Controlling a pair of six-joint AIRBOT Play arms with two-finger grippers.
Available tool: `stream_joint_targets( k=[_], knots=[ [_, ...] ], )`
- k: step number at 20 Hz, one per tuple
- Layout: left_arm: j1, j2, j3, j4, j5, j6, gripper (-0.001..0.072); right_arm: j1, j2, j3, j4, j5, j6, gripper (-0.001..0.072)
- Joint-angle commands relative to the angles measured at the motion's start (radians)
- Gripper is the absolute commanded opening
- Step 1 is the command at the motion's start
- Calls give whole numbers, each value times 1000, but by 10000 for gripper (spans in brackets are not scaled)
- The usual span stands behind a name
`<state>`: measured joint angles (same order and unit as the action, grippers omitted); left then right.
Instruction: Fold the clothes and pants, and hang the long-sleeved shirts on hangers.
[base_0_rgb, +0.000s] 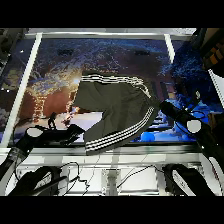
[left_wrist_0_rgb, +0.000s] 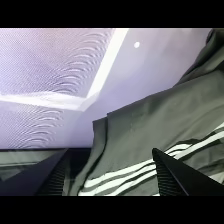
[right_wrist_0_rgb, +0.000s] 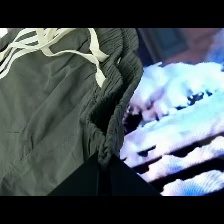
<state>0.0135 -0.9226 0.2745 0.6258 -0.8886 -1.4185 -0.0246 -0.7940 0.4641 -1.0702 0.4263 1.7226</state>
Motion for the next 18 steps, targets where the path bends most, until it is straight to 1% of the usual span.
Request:
stream_joint_targets(
  k=[1,3,5,6,7,8,11,12,14,15,18],
  knots=[
    [-76,-45,-1,-57,71,-10,604,0,0,-1,0,0,0,22],
    [-116,-96,-1,-88,104,-10,602,0,0,-1,0,0,0,22],
    [-126,-144,0,-188,130,-2,591,0,0,-1,0,0,0,22],
    [-126,-159,0,-248,151,32,538,0,0,-1,0,0,0,22],
    [-126,-170,1,-301,177,86,477,0,0,-1,0,0,0,22],
    [-126,-177,4,-357,206,135,474,0,0,-1,0,-1,0,22],
    [-126,-179,16,-484,291,232,474,0,0,-1,0,0,0,22],
    [-126,-179,23,-509,314,259,450,0,0,-1,0,0,0,22],
    [-126,-179,40,-515,328,261,58,0,0,-1,1,0,0,22],
    [-126,-179,52,-515,328,272,13,0,0,-1,1,1,0,22],
    [-126,-179,128,-515,328,378,13,0,0,-1,20,2,0,22]
  ],
)
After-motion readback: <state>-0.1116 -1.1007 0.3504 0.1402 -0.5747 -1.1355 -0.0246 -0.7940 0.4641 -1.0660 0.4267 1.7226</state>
